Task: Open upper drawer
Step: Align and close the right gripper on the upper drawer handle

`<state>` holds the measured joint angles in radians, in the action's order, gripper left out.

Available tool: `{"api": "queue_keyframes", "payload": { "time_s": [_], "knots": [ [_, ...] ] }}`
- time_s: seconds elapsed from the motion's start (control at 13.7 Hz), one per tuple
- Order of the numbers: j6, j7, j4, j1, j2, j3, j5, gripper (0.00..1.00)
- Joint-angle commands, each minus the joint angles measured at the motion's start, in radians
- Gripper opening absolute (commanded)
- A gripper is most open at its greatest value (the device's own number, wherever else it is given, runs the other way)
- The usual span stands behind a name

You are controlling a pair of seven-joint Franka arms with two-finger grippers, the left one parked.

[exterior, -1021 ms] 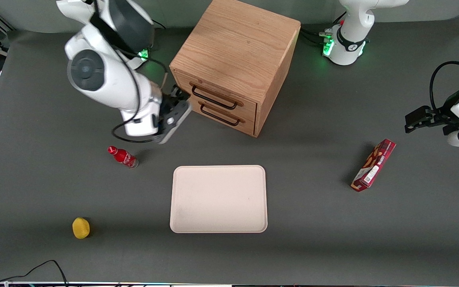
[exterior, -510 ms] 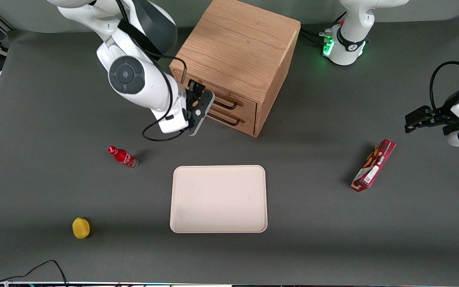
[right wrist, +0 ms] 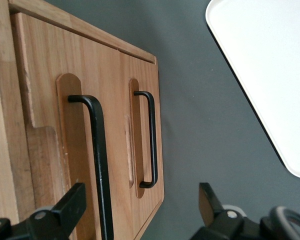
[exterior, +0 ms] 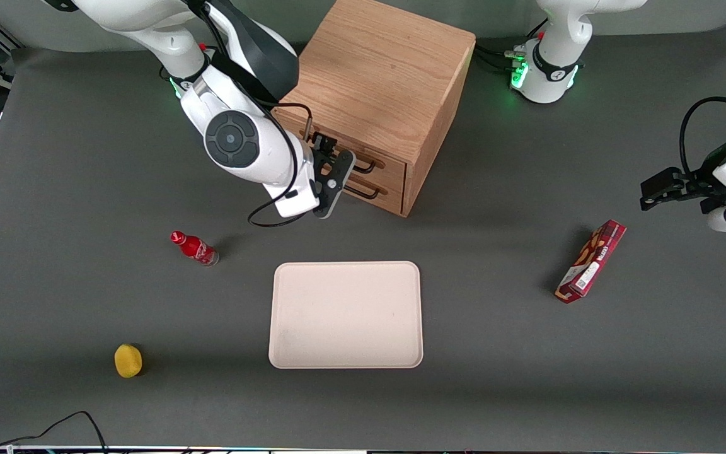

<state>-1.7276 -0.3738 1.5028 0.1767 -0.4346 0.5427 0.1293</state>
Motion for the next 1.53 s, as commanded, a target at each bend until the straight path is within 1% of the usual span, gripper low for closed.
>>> {"api": "queue_keyframes", "payload": {
  "time_s": [0.0, 0.22, 0.29, 0.51, 1.46],
  "knots": [
    [-0.001, -0.008, -0.029, 0.017, -0.032, -0.009, -0.005, 1.00],
    [-0.007, -0.005, -0.023, 0.018, -0.038, -0.004, -0.002, 1.00],
    [-0.007, -0.004, -0.023, 0.035, -0.039, -0.006, -0.002, 1.00],
    [-0.009, 0.012, -0.019, 0.046, -0.049, -0.006, 0.000, 1.00],
    [-0.061, 0.018, 0.050, 0.058, -0.049, -0.006, -0.002, 1.00]
  ]
}}
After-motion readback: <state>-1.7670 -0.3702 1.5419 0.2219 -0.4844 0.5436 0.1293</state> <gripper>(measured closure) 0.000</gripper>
